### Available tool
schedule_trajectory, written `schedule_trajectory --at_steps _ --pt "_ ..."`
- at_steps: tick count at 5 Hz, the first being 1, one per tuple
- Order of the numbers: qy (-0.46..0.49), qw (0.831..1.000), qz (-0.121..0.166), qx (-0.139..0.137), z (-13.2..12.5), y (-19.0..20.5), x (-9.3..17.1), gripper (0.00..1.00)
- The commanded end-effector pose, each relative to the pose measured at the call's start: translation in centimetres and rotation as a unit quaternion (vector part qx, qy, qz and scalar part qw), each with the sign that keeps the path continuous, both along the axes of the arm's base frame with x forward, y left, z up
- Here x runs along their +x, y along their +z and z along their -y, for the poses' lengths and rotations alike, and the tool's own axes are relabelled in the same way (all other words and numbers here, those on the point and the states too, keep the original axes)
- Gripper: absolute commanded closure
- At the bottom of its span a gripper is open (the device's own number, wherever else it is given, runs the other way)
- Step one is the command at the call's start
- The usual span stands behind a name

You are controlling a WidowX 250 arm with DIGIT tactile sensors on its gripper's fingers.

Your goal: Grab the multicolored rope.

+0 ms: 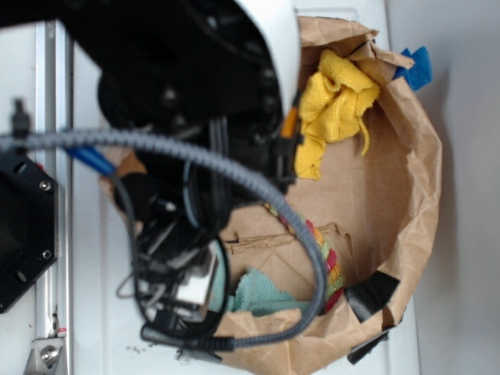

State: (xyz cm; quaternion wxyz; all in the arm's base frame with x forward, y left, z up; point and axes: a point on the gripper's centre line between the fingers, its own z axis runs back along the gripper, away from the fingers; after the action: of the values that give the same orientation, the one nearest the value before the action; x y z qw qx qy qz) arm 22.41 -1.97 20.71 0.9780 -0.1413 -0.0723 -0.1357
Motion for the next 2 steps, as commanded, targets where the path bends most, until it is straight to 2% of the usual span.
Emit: schedule_trajectory --at_steps 1,2 --pt "-0.003 1.0 0.028 0.003 0.6 1.5 0.4 0.0" --pt "0.017 0.999 0.032 0.022 -1.4 -1.5 3.7 0.0"
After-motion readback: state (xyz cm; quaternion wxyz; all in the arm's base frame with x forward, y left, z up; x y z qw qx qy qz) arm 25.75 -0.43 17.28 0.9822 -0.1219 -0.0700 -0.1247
